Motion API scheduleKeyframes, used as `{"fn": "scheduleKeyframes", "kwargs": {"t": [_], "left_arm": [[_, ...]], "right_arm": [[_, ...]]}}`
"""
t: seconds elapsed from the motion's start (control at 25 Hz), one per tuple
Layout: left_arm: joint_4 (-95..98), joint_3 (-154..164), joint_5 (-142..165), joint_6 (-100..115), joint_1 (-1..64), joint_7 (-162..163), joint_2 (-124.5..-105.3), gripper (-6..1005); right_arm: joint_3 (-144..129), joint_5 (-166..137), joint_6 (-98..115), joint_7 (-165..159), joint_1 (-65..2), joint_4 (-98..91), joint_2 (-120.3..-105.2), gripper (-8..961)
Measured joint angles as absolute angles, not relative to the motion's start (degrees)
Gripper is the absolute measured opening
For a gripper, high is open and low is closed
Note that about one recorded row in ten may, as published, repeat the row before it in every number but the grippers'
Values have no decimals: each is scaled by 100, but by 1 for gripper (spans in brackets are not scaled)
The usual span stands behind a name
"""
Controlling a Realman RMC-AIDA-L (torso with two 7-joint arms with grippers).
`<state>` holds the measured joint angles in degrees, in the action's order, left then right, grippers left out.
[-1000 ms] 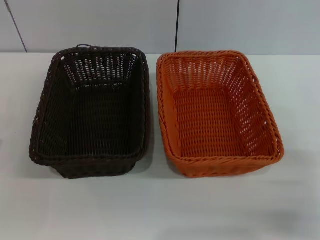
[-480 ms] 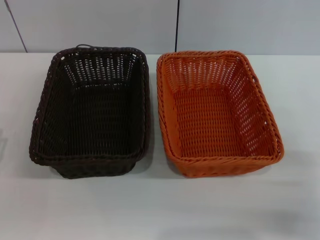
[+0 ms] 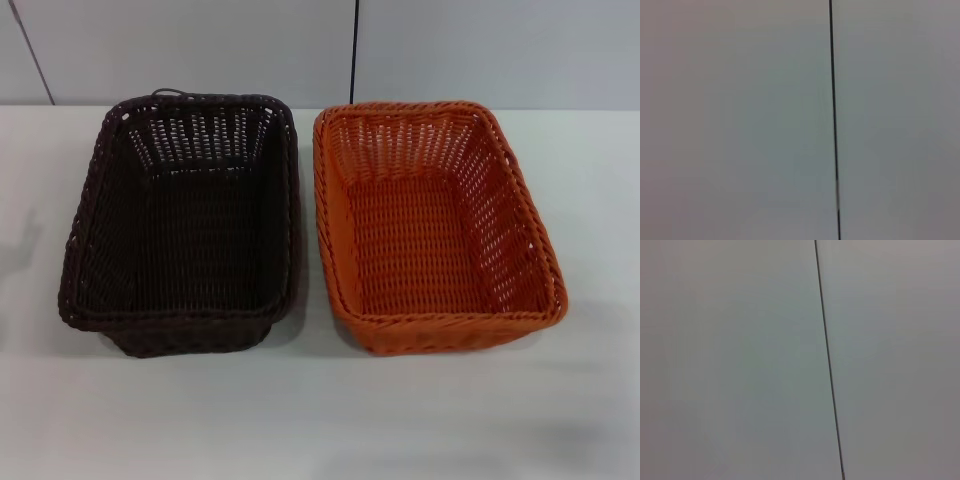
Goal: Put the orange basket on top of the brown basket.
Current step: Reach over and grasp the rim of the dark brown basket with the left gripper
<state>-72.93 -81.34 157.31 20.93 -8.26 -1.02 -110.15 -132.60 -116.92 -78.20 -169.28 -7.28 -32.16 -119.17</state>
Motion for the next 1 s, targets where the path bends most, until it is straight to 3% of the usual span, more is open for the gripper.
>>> {"fn": "scheduleKeyframes", "kwargs": {"t": [0.16,0.24,0.28,0.32,0.36,0.44,0.68,1.0], "left_arm": [[-9769,-8565,15968,-1185,-1081,-327,-11099,754],[-10063,-8599,15968,-1737,-1019,-468,-11163,752],[-10458,-8729,15969,-2831,-775,-852,-11403,751],[-10458,-8729,15969,-2831,-775,-852,-11403,750],[-10529,-8924,15969,-3701,-417,-1249,-11703,749],[-10488,-8997,15960,-4088,-201,-1400,-11798,747],[-9932,-9019,15925,-4933,616,-1384,-11804,740],[-9456,-9077,15900,-5041,857,-1373,-11812,732]], "right_arm": [[-13259,-11684,-7811,-16928,-704,-3193,-11924,603],[-13258,-11673,-7808,-16928,-703,-3184,-11926,602],[-13258,-11662,-7807,-16928,-703,-3181,-11926,602],[-13258,-11662,-7807,-16928,-703,-3181,-11926,602],[-13262,-11647,-7803,-16927,-713,-3181,-11927,601],[-13266,-11645,-7801,-16928,-715,-3182,-11926,600],[-13302,-11635,-7795,-16927,-696,-3181,-11933,598],[-13323,-11630,-7795,-16927,-676,-3162,-11935,595]]}}
